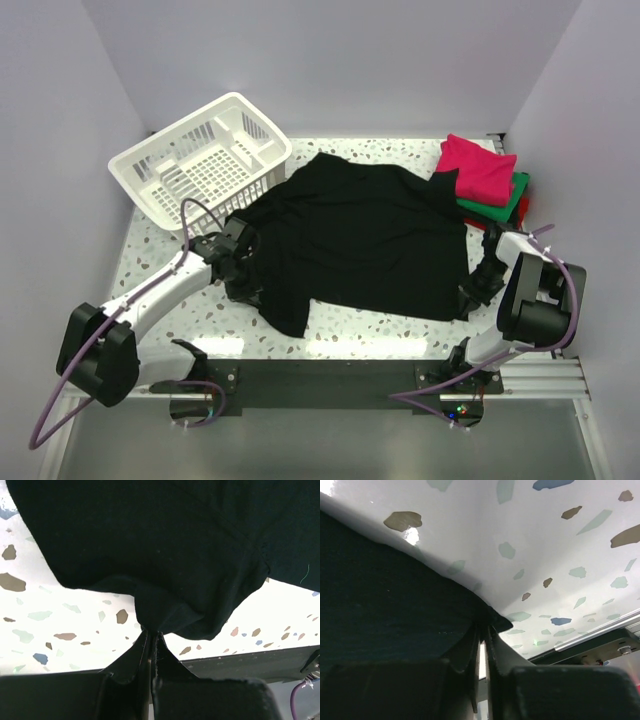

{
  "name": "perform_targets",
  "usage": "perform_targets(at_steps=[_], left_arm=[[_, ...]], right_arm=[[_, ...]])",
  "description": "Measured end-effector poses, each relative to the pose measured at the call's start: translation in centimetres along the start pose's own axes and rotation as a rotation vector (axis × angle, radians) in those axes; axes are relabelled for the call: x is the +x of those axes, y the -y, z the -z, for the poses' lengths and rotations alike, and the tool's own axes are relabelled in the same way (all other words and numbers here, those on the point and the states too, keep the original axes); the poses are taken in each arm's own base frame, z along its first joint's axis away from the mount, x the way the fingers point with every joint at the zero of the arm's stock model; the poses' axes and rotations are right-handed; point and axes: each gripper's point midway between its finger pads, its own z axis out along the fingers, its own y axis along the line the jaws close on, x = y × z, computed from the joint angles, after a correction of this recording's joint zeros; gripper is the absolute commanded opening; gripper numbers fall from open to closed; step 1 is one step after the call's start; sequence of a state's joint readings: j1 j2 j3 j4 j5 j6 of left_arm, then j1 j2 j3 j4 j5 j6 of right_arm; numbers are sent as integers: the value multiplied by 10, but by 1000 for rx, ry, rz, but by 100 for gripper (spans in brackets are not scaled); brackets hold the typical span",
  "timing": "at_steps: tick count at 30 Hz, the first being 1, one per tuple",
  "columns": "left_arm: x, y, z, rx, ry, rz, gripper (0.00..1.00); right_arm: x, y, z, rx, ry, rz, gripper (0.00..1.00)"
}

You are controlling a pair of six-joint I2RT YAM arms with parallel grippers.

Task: Fold and stack the t-shirts
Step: Fold the tshirt

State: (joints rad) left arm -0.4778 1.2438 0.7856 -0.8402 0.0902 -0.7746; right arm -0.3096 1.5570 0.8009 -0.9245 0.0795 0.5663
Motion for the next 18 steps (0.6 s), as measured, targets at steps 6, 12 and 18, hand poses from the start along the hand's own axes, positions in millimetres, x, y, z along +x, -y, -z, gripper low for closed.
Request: perform_targets(at_steps=[6, 12, 18], left_arm=[[-1, 1, 13, 1, 12, -1, 0], [-2, 1, 30, 5, 34, -2, 0], [4, -8, 54, -12, 59, 9, 0]], right_arm=[[4, -1, 3, -12, -23, 10, 0], [7, 0, 23, -10, -51, 43, 0], [18, 6, 48, -3, -22, 98, 0]])
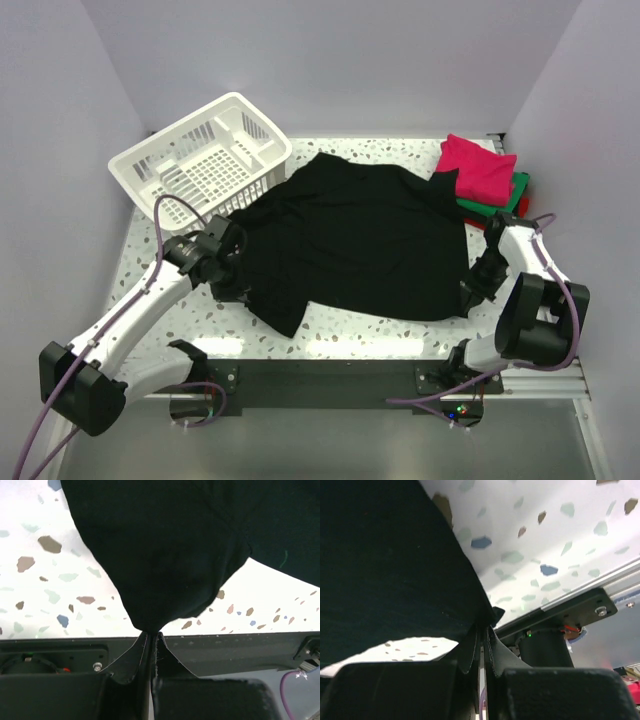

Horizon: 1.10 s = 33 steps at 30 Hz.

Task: Fold and stack the t-shirts
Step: Fold the tshirt

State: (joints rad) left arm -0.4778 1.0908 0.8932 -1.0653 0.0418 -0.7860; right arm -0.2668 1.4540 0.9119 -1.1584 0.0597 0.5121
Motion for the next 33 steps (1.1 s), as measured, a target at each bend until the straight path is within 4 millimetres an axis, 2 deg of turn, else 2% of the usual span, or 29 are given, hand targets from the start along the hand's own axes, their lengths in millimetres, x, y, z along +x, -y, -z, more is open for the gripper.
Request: perform_targets(at_steps=[11, 14, 21, 28, 33], left_arm=[[13, -10, 45, 17, 41, 65, 0], [16, -5, 55, 50, 57, 74, 0], [43, 8, 69, 119, 18, 90, 0], [30, 28, 84, 129, 24, 102, 0], [14, 39, 81, 84, 38, 77, 0]], right_arm=[[42, 10, 21, -34, 28, 61, 0], [45, 11, 26, -49, 49, 73, 0], [46, 12, 33, -69, 88, 75, 0], [47, 11, 34, -78, 88, 78, 0], [50, 7, 32, -88, 49, 83, 0]])
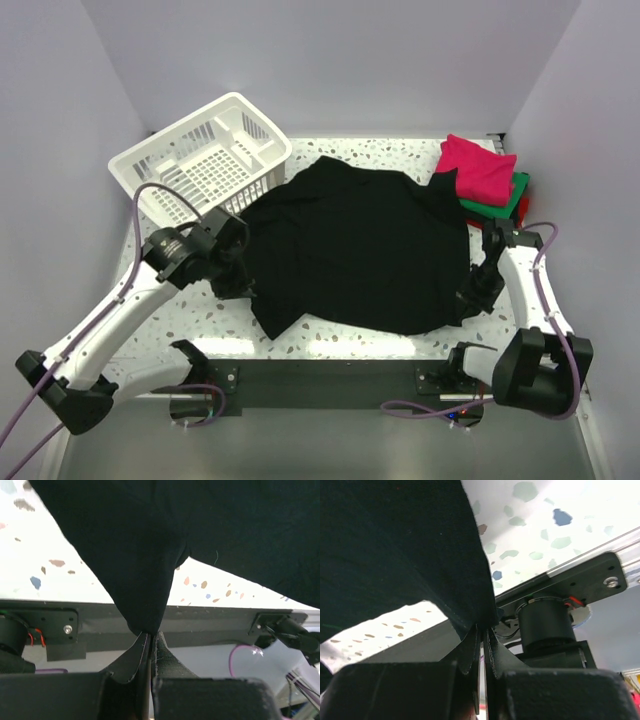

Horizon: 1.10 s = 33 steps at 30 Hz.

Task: Fold and stack the t-shirts
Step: Fold the tshirt

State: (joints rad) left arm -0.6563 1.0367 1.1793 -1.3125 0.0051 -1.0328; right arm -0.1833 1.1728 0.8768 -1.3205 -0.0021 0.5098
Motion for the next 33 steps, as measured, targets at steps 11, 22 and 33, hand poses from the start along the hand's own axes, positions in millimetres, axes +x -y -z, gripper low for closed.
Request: perform_targets(at_steps=[11, 22, 33], left_arm=[[-59, 18, -42, -80, 37, -63, 0], [-132, 50, -64, -49, 116, -134, 0], [-181, 42, -66, -73, 163, -144, 0]], right_arm=[[-26, -31, -10, -39, -106, 4, 0], [-103, -62, -7, -96, -57, -6, 0], [-143, -83, -19, -115, -62, 7, 0]])
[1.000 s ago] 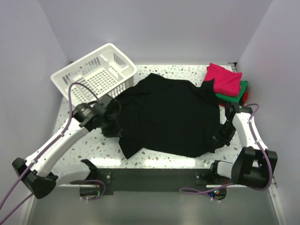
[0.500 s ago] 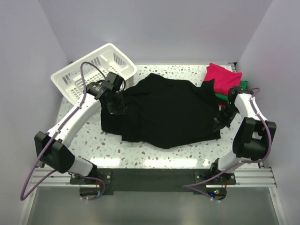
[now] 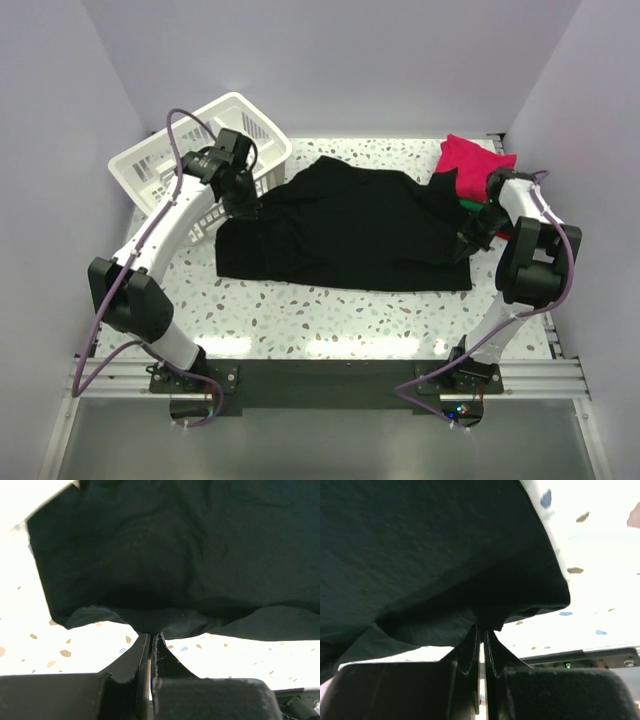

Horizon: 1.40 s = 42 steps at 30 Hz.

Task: Fold and stack the t-shirts
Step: Fold the tshirt

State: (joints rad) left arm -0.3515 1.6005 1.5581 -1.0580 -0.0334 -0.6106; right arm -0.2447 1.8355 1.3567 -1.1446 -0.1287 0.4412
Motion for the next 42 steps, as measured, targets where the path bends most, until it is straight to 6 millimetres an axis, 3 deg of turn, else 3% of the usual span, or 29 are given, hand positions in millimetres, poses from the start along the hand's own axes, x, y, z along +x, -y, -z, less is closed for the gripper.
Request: perform_targets(at_steps=[9, 17, 36, 38, 39, 40, 42], left_arm=[[-16, -9, -6, -14, 8, -20, 0], [-26, -10, -21, -33, -6, -39, 0], [-54, -5, -51, -51, -3, -99, 0], [-61, -1, -56, -47, 4, -103, 12], [-64, 0, -58, -45, 8, -105, 29], [-68, 2, -59, -42, 15, -109, 37], [-76, 7, -59, -33, 34, -108, 55]], right_arm=[[-17, -2, 11, -19, 45, -7, 0], [-21, 2, 10, -15, 38, -15, 0], [-50, -6, 2, -16, 39, -21, 2], [-54, -8, 0, -16, 36, -24, 23], [-57, -9, -1, -16, 37, -24, 31], [-59, -10, -1, -19, 40, -25, 47], [-65, -13, 2, -30, 56, -22, 55]])
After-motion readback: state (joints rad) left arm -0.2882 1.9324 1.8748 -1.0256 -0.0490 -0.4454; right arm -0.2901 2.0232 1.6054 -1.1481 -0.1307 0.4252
